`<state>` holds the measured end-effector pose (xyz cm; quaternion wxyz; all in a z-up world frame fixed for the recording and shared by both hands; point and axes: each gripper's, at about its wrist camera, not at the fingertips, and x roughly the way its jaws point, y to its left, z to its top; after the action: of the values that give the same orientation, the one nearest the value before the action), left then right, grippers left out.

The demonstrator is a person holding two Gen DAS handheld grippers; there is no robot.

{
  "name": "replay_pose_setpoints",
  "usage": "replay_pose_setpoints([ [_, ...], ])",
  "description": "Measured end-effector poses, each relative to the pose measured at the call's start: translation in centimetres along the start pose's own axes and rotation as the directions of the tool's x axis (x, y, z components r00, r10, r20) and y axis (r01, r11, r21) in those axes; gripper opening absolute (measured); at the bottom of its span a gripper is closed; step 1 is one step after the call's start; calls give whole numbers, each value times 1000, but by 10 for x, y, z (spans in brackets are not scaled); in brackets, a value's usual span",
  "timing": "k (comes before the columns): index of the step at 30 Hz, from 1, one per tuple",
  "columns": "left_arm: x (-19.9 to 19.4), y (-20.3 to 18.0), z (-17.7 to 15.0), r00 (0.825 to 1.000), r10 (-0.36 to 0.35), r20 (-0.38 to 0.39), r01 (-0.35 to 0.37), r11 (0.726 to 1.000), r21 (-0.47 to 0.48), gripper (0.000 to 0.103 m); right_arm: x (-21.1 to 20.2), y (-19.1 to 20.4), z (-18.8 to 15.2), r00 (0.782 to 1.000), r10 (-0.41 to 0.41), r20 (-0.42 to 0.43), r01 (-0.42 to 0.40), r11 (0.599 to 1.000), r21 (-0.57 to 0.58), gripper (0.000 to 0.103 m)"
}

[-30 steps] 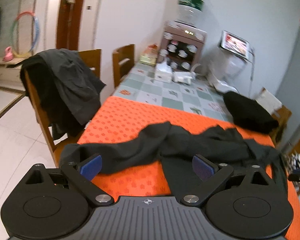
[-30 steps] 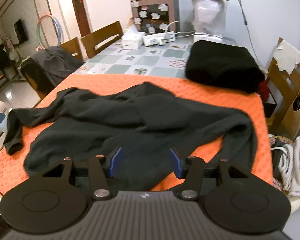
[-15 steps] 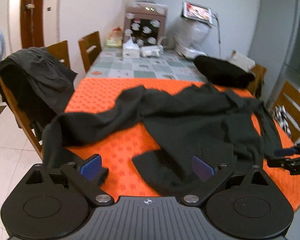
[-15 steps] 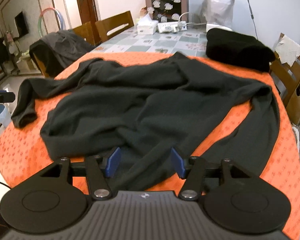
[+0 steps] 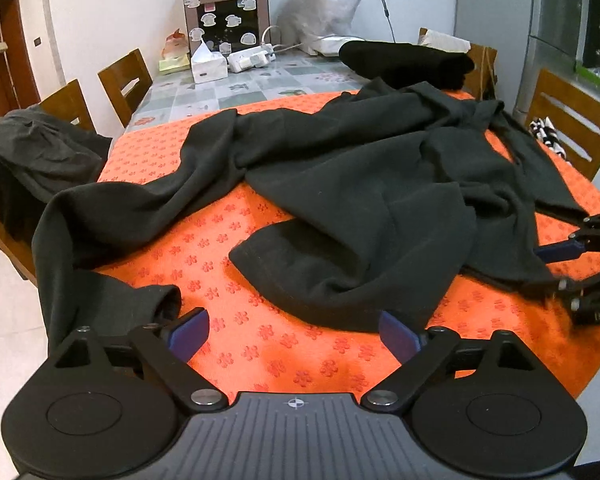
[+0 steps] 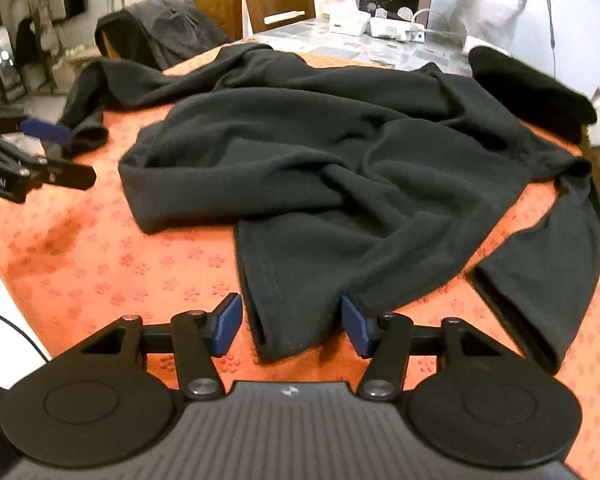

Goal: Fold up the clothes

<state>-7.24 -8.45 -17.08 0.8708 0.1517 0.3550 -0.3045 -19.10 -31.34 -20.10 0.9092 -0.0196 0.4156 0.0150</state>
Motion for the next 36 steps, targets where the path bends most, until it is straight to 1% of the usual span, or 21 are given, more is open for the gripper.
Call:
replay_pose_setpoints([
  [1, 3, -1, -1, 1000, 2, -4, -2, 1000, 12, 93, 1, 0, 0, 1000, -19, 7, 19, 1000, -11, 36],
  [2, 4, -2, 0, 1000, 1, -3, -1, 1000, 25, 93, -5, -5, 1, 999, -32, 13, 32, 999, -1, 14],
  [3, 5, -4, 0, 1000, -1, -2, 1, 999, 39, 93, -12, -10, 3, 999, -43, 19, 43, 999, 11, 11],
  [11, 23, -13, -2, 1000, 6, 4, -6, 992, 128, 93, -68, -55, 14, 989, -138, 62, 130, 985, 115, 10],
  [14, 30, -16, -2, 1000, 8, 6, -9, 987, 162, 93, -88, -77, 12, 977, -203, 63, 191, 969, 160, 9],
  [17, 36, -20, -3, 1000, 11, 8, -12, 981, 195, 92, -107, -96, 10, 960, -271, 69, 253, 947, 200, 9],
  [19, 41, -22, -3, 1000, 12, 9, -14, 976, 217, 92, -117, -109, 8, 953, -294, 70, 270, 933, 240, 9],
  [22, 46, -23, -1, 1000, -11, 23, 5, 973, 233, 90, -123, -119, 7, 950, -307, 65, 280, 923, 264, 9],
  [25, 50, -25, 2, 999, -45, 30, 36, 971, 237, 83, -126, -127, 6, 948, -314, 56, 287, 916, 279, 9],
  [28, 54, -27, 7, 996, -79, 29, 70, 971, 230, 72, -120, -127, 5, 951, -305, 40, 284, 919, 273, 9],
  [29, 56, -27, 8, 995, -95, 25, 87, 971, 223, 63, -118, -127, 4, 953, -302, 34, 282, 920, 271, 9],
  [30, 57, -26, 10, 992, -127, 20, 120, 969, 217, 48, -116, -126, 4, 954, -299, 29, 280, 921, 271, 9],
  [31, 58, -26, 12, 987, -160, 15, 153, 965, 211, 36, -114, -126, 4, 955, -295, 25, 278, 921, 273, 9],
  [32, 55, -25, 14, 984, -176, 20, 168, 965, 202, 13, -113, -126, 3, 956, -292, 21, 275, 921, 275, 9],
  [34, 50, -25, 19, 978, -206, 32, 197, 963, 183, 13, -111, -127, 3, 958, -286, 16, 271, 921, 279, 9],
  [36, 32, -18, 26, 977, -194, 84, 183, 975, 122, 12, -111, -126, 3, 959, -282, 15, 266, 922, 282, 9],
])
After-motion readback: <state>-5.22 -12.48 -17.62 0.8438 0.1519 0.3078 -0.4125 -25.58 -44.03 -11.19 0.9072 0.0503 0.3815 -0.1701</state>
